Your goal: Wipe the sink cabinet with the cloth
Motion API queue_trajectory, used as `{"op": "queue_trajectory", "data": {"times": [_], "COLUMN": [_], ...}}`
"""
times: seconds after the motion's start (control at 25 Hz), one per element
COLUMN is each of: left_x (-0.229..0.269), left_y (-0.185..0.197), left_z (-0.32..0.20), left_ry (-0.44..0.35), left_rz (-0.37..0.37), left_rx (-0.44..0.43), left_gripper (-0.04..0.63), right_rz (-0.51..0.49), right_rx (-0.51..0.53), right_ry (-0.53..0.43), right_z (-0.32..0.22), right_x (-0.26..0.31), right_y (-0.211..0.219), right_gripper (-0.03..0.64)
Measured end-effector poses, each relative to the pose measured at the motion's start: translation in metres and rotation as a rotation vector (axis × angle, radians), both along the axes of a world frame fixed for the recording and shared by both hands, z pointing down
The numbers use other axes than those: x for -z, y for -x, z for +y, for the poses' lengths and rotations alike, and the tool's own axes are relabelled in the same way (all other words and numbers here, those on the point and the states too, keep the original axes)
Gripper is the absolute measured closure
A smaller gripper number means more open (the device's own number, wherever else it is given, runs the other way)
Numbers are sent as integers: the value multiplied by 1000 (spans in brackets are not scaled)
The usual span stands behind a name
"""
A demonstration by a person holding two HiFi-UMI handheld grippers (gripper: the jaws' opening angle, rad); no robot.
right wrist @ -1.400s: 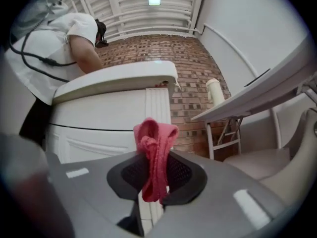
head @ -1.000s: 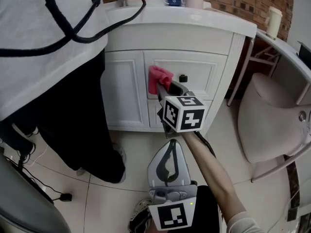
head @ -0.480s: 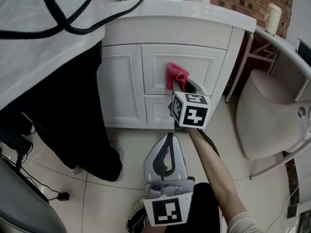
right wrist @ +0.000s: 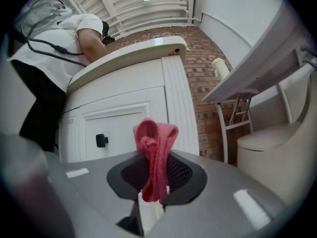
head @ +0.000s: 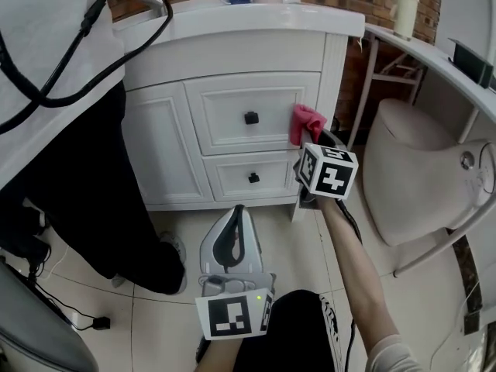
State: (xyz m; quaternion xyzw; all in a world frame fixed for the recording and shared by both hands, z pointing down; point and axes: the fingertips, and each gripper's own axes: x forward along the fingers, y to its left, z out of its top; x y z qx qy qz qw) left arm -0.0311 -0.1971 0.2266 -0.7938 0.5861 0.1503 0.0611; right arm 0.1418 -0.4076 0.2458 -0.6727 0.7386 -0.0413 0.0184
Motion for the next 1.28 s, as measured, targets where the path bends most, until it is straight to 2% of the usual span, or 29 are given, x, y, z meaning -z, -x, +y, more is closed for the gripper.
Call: {"op": "queue_trajectory", "data": {"times": [0.2, 0.32, 0.48, 0.56, 0.68, 0.76, 0.88, 1.04, 1.16, 1.28], "left_x": [-26, -22, -20, -23, -44, -60, -73, -91, -88, -84], "left_y": [5, -6, -13, -2, 40, 73, 112, 129, 113, 86], "left_z": [-25, -21, -26, -37, -64, -75, -85, -110, -130, -144], "left_ry": [145, 138, 109, 74, 59, 85, 118, 148, 148, 134], "left_rz": [8, -17, -4, -41, -152, -149, -100, -51, -9, -39], "left_rx": [38, 12, -54, -68, 16, 67, 120, 145, 131, 111], "left_gripper": [584, 584, 584, 584, 584, 584, 584, 584, 584, 584], "right_rz": [-26, -87, -101, -87, -11, 30, 94, 157, 124, 108], "right_rx": [-99, -62, 132, 246, 375, 422, 451, 412, 347, 289], "right_ry": [17, -9, -42, -26, -24, -26, -10, 2, 19, 15], "right_z": [6, 19, 31, 36, 37, 27, 10, -2, -11, -12], "right_x": [-5, 1, 5, -6, -29, -45, -64, -74, -72, -70], "right_y": [-57, -51, 37, 97, 177, 218, 256, 254, 216, 172], "right_gripper": [555, 555, 555, 555, 555, 555, 555, 555, 555, 554]}}
